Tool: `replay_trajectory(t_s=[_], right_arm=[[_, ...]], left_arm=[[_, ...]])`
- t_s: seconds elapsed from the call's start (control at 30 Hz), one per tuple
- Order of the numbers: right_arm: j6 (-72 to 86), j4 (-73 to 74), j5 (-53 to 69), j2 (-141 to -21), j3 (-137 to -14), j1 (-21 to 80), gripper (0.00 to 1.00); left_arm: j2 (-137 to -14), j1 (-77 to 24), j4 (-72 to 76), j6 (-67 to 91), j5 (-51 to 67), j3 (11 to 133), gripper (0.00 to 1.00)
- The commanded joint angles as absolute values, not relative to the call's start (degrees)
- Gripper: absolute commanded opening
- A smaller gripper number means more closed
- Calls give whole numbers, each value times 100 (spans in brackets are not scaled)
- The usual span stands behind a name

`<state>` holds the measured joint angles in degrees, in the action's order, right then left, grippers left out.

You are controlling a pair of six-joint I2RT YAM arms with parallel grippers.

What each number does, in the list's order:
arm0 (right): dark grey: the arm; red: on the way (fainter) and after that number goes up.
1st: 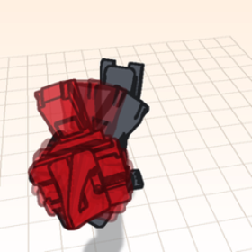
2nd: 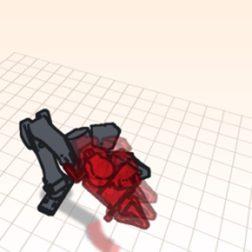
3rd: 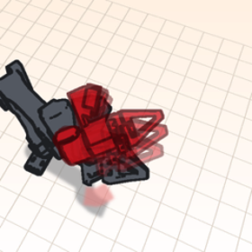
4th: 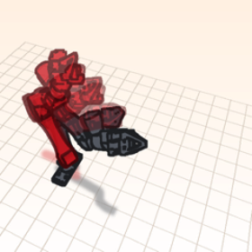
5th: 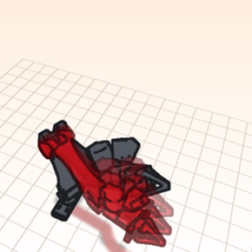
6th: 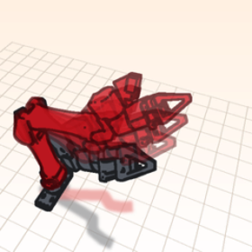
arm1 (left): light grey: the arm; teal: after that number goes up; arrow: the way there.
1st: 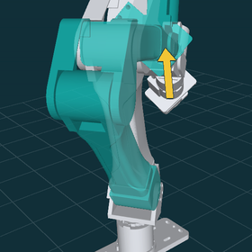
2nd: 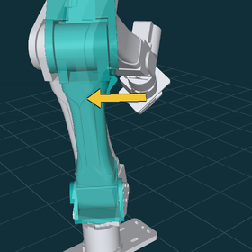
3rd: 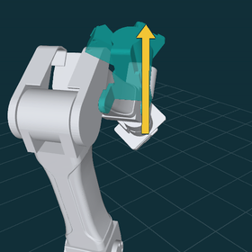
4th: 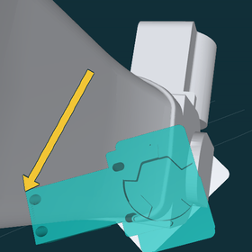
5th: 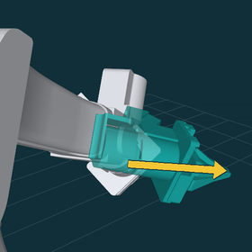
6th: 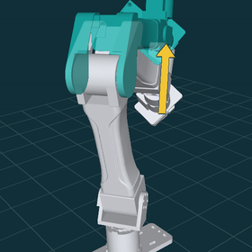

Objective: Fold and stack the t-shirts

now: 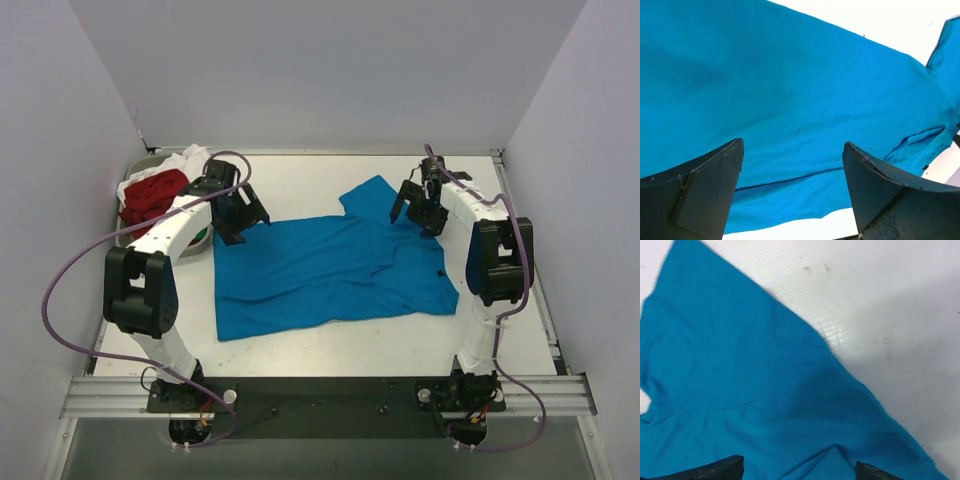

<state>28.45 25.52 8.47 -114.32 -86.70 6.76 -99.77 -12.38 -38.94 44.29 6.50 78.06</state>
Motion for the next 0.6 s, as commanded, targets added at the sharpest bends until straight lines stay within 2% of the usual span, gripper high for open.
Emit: replay_trajectory(t_s=[0.0,0.27,0.4,0.57], right_arm=[[2962,2409,931,-11488,-8307,484,92],[2971,2214,695,-9810,-7182,860,92],[3041,2767,30,-9072,-6707,1554,92],[3216,3504,-939,-8455,-6109,2477,92]], left_arm=[[-10002,-1239,-3647,4412,738,7919,90],[-9265,-1415,-3577,4307,686,7366,90],[-8983,-1871,-3717,4184,554,6778,90],[-8842,-3013,-4271,4279,-324,6444,90]])
